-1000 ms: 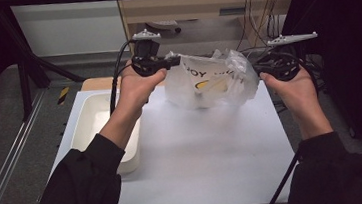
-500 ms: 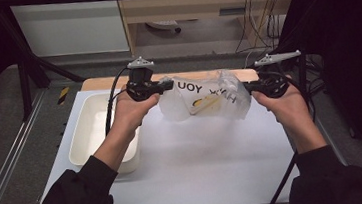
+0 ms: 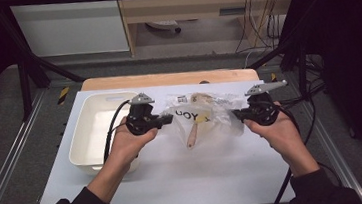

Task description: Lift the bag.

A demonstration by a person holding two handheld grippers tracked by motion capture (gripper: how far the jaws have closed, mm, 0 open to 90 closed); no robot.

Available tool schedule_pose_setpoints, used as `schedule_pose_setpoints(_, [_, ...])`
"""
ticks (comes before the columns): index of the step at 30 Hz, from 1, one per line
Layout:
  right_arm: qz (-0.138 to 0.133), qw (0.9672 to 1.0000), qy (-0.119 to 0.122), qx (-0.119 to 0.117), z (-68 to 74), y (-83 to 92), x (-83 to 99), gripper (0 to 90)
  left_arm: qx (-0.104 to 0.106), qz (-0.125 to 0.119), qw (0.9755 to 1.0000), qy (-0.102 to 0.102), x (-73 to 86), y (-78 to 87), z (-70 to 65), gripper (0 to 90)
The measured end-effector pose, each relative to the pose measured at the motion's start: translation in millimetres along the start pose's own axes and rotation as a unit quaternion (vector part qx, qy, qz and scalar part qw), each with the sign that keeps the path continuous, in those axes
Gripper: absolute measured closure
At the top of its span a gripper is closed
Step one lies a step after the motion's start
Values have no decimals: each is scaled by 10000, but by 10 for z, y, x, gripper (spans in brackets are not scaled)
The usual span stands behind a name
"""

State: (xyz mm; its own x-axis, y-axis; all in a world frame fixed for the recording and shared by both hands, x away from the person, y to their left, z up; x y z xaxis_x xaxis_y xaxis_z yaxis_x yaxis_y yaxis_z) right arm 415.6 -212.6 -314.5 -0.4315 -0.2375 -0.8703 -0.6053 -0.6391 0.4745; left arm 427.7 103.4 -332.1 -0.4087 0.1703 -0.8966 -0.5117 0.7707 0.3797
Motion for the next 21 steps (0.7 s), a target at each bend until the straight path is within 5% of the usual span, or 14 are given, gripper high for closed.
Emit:
schedule_pose_setpoints(14, [244,9992,-235,-202,71,-150,426,900,-224,80,9995,-205,365,16,-41,841])
schedule_pose_setpoints(16, [261,9991,-240,-229,89,-146,454,844,-258,15,9994,-216,386,62,-56,742])
schedule_pose_setpoints(21, [45,9996,-231,-174,165,-61,463,533,-423,-4,9985,-339,414,205,-154,456])
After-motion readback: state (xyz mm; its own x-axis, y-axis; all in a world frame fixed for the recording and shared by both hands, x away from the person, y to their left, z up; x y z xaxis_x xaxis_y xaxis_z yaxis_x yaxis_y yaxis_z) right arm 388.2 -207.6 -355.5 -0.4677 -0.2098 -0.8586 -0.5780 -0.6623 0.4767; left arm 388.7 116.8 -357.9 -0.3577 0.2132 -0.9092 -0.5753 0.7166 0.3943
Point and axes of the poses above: each handheld gripper's, and its own axes: y roughly backward along the jaws, x roughly out of its underside, z roughly to its left, the point moved 2 cm from there along -y, roughly forward along the jaws, and after that the axes turned 10 degrees about -z, right-handed, at the moved point
